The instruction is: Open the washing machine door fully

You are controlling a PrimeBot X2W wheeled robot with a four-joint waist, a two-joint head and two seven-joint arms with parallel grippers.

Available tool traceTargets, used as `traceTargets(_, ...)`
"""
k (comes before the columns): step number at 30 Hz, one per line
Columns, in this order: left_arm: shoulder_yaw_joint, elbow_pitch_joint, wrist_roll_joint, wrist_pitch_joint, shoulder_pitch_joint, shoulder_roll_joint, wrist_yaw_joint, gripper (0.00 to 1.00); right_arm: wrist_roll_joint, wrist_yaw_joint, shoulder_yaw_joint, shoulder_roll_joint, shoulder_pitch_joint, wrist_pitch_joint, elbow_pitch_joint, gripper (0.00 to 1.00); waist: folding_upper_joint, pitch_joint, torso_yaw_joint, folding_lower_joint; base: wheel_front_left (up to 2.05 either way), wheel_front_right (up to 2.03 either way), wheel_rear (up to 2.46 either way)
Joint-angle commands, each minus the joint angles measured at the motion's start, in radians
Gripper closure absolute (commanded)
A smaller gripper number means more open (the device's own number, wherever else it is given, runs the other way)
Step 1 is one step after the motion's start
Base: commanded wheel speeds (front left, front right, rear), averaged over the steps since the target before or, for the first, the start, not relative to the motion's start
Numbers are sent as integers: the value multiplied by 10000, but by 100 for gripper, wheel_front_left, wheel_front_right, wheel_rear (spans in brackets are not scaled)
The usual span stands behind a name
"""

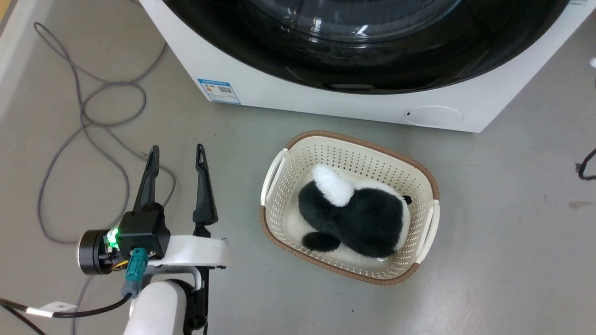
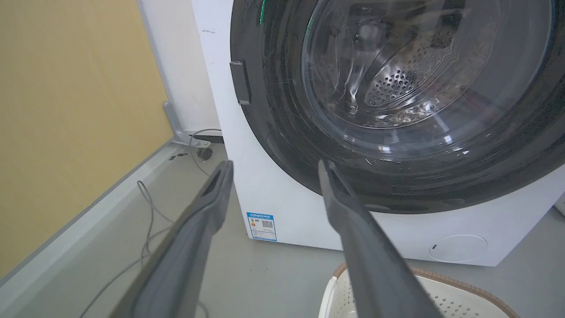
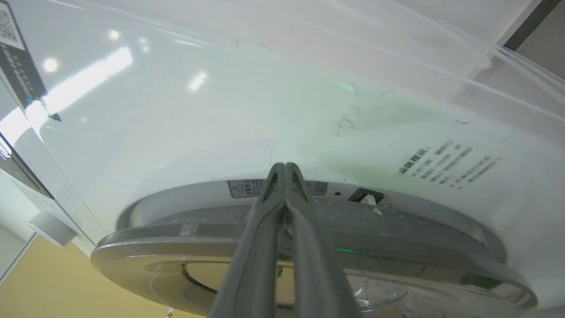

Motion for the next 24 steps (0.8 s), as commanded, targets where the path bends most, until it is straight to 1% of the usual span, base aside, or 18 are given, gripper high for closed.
traceTargets(1,-39,4,-103,-105,-210,6,84,0,240,11,165,-148,-471,55,299,100,0,66,50,-1,0,0,0)
traceTargets(8,-111,54,-176,-230,-349,6,164,0,436,11,824,-243,-1159,427,862,100,0,258,162,-1,0,0,0)
traceTargets(15,-144,142,-242,-375,-439,6,247,0,925,12,1603,-363,-1411,1558,1291,100,0,318,206,-1,0,0,0)
traceTargets(18,-120,196,-225,-375,-386,6,216,0,761,12,1866,-388,-1194,1942,1188,100,0,187,144,-1,0,0,0)
traceTargets(24,-11,371,-188,-375,-197,6,167,0,651,12,2085,-365,-523,2263,1014,100,0,-218,-36,-1,0,0,0)
